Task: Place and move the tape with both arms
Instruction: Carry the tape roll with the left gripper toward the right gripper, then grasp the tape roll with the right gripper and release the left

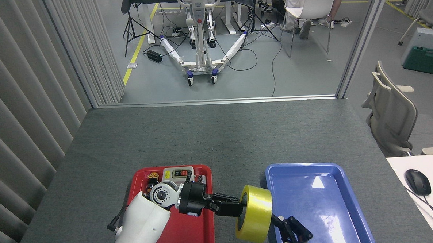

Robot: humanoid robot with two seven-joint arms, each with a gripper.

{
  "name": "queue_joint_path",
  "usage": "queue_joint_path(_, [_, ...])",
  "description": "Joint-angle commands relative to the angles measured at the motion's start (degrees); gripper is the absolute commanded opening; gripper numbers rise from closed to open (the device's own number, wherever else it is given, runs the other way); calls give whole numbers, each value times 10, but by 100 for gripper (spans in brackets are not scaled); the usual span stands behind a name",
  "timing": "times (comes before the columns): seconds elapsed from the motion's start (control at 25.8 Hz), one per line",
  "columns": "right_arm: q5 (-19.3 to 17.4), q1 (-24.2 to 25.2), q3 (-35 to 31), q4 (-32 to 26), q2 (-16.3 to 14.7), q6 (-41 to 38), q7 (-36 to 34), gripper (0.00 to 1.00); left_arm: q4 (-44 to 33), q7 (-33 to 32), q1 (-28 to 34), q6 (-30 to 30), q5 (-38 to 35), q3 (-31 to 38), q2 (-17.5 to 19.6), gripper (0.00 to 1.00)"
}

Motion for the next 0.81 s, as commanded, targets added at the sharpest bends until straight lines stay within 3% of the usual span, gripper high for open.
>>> queue_joint_path(0.0, [4, -1, 4, 0, 0, 0, 0, 51, 0, 1, 4, 0, -1, -2, 0, 0])
queue_joint_path(0.08, [15, -1, 5, 1, -1, 0, -1, 1, -1, 2, 8, 0, -1, -1, 0, 0])
queue_joint_path(0.27, [25, -1, 4, 4, -2, 0, -21, 0, 1, 11, 20, 0, -1, 2, -4, 0])
queue_joint_path(0.31, [25, 0, 3, 4, -3, 0, -22, 0, 2, 11, 20, 0, 0, 5, -4, 12])
queue_joint_path(0.39, [25, 1, 2, 4, -2, 0, -22, 0, 1, 11, 19, 0, 2, 12, -2, 49])
queue_joint_path(0.47, [25, 3, -1, 4, -1, 0, -23, 0, 1, 11, 14, 0, 1, 34, 0, 95])
queue_joint_path(0.58, [22, 7, -24, 3, -3, 0, -23, 0, 4, 11, 5, 0, 6, 79, 9, 99])
queue_joint_path(0.7, [17, 8, -97, 4, -8, 0, -10, 0, 5, 12, 9, 0, 59, 120, 18, 99])
queue_joint_path(0.78, [20, 6, -122, 16, -13, 0, 60, 0, 5, 16, 17, 0, 108, 136, 24, 99])
